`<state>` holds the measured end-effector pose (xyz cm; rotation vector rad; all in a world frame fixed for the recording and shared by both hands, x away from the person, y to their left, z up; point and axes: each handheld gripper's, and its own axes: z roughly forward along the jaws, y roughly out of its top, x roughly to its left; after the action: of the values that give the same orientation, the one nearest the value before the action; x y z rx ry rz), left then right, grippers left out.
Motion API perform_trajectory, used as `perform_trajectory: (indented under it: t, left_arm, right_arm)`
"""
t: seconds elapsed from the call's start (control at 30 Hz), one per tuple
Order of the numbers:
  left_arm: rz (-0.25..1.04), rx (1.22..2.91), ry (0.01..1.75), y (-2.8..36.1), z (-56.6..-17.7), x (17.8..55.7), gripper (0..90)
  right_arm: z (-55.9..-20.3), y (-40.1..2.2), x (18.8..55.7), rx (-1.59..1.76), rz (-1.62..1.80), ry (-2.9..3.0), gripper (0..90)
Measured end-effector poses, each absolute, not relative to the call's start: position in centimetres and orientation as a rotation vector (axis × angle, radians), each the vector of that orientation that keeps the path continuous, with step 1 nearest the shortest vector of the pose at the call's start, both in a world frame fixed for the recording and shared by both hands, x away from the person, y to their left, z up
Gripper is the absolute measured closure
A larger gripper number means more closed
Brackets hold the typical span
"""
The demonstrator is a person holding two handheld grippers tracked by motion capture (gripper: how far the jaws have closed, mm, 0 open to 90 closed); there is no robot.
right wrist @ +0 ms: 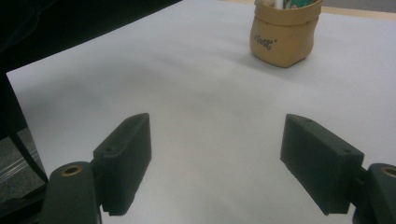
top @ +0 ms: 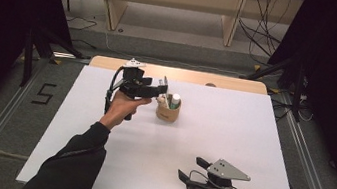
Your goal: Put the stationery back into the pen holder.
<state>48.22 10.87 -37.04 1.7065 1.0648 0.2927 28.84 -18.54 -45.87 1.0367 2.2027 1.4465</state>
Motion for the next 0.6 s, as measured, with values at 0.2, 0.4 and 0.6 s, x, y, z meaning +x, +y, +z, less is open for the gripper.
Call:
perform_trajectory:
  t: [0.2, 0.4, 0.6]
  left_arm:
    - [0.265, 1.722, 1.021, 11.7, -38.3, 46.6, 22.5]
    - [0.25, 1.74, 0.99, 12.8, -39.5, 44.9, 22.0]
    - [0.244, 1.735, 0.947, 13.9, -40.0, 43.4, 20.9]
  right_arm:
    - [-45.9, -18.7, 29.0, 1.04, 1.452, 2.195, 25.4]
    - [-45.8, -19.0, 29.0, 1.056, 1.466, 2.183, 25.5]
    - [-45.9, -19.1, 29.2, 1.065, 1.468, 2.182, 25.5]
